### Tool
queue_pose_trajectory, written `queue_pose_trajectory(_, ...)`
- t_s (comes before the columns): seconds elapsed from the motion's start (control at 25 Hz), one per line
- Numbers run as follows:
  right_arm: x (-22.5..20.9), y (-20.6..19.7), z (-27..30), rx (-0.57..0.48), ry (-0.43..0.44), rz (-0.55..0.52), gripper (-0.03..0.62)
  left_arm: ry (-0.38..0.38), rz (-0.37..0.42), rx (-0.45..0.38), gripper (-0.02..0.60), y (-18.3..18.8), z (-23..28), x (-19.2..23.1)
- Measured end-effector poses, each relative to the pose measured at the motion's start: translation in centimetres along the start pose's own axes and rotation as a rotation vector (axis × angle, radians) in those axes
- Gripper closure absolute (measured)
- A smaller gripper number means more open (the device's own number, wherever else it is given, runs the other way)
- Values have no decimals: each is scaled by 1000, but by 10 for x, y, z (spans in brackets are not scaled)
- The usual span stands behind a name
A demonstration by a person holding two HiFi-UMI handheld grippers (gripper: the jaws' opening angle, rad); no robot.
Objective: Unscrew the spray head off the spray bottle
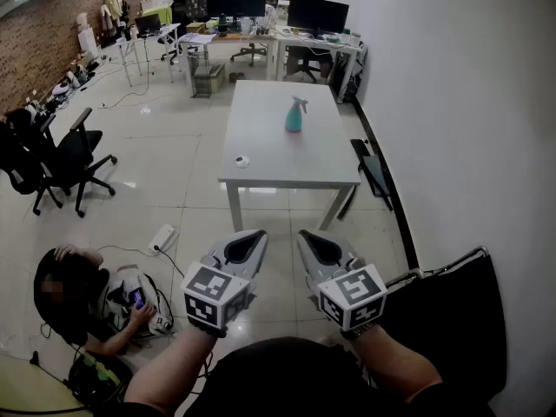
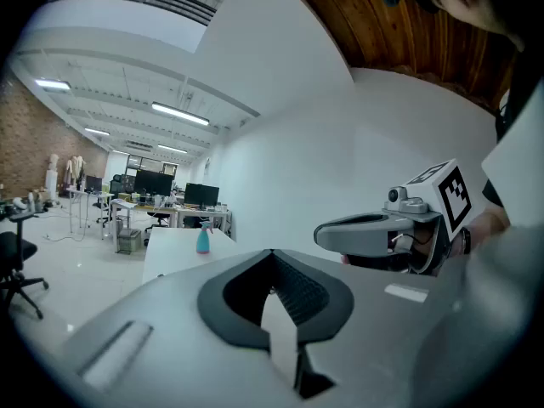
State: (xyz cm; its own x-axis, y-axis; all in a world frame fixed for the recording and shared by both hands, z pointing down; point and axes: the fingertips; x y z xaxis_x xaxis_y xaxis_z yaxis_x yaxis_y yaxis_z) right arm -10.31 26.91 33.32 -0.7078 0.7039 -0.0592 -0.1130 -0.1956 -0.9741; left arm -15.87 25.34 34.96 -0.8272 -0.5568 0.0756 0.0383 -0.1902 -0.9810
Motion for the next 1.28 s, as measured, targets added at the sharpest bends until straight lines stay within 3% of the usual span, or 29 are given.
queue_pose_trajectory(0.6, -16, -2, 13, -5, -18, -7, 603, 7, -25, 6, 565, -2, 12, 16)
queue_pose_trajectory(0.96, -55, -10, 16, -19, -4, 30, 603, 22, -5, 27, 565, -4, 50, 10)
queue_pose_trajectory(1.28, -115, -6, 21, -24, 27, 42, 603, 54, 5, 48, 565, 6, 108, 2)
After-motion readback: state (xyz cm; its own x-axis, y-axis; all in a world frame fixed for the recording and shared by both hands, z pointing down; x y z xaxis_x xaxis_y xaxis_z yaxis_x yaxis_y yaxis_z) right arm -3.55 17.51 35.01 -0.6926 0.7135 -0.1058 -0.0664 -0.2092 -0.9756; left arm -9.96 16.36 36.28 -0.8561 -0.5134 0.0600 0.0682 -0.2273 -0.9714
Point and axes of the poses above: the fingertips, and each gripper's own axes: z forward along the fingers, x to its left, y out of its top, and after that the axes turned 15 degrees about y, right-handed
